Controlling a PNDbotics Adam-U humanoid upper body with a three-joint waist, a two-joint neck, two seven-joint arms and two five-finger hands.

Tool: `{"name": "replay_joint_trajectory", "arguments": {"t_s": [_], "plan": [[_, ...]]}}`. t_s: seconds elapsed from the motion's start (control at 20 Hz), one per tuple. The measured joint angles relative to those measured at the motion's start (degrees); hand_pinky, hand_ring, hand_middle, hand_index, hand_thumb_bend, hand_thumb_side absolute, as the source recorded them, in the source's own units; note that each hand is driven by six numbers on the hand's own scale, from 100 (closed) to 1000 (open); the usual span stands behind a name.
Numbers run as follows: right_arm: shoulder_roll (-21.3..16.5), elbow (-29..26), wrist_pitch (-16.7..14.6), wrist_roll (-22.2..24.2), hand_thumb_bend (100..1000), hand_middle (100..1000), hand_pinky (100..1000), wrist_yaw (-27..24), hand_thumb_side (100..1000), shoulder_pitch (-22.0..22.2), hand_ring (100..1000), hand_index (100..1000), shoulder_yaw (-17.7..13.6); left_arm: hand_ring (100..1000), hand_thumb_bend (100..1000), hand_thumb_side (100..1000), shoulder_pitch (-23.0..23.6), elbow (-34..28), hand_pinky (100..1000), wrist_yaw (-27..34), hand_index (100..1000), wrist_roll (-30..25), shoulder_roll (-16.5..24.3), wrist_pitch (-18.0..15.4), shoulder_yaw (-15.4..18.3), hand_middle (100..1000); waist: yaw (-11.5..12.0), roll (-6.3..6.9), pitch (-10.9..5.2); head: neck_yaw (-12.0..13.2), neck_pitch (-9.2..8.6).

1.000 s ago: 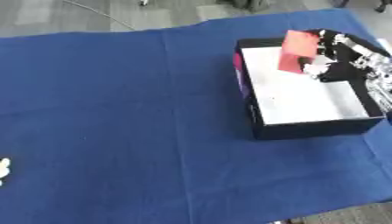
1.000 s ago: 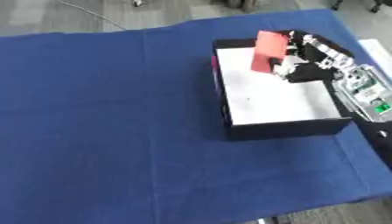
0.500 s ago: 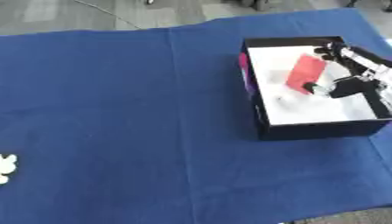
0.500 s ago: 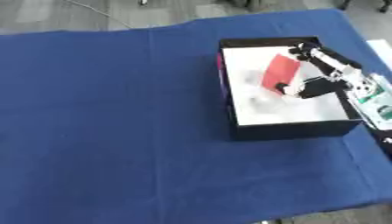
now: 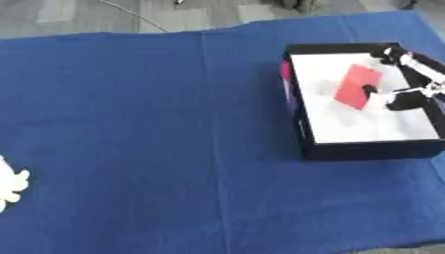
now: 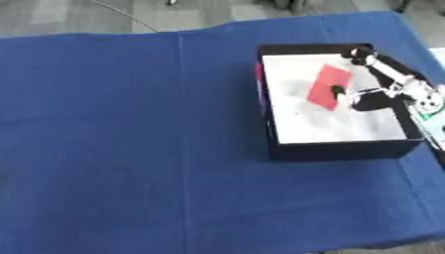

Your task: Pick up the objects with one hand, pass them to the other hand, and then place them into the box on the other side of the table.

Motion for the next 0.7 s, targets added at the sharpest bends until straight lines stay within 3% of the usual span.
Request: {"name": "replay_joint_trajectory", "arguments": {"t_s": [0.3,0.5,0.7], "plan": [[0.19,-12.48,4.03,-5.83,100,1000,1000,-17.01,317,-1.67,1000,1000,-1.83,783,100,529,-1.32,2.39,902,0.06,885,-4.16,5.0,1.73,2.22,711,0.47,0.11,-0.02,6.76,1.36],[0.19,-16.07,6.28,-5.67,100,1000,1000,-23.32,361,-2.32,1000,1000,-2.09,802,100,581,-3.3,7.3,916,1.59,900,-11.0,8.79,2.64,3.0,731,0.88,0.08,-0.08,9.48,1.72],[0.19,-16.48,7.89,-4.33,100,1000,1000,-26.31,348,-3.04,1000,1000,-2.06,835,183,560,-5.92,12.74,933,2.58,909,-21.31,12.49,2.43,2.56,753,1.25,0.01,-0.3,10.31,1.71]]}}
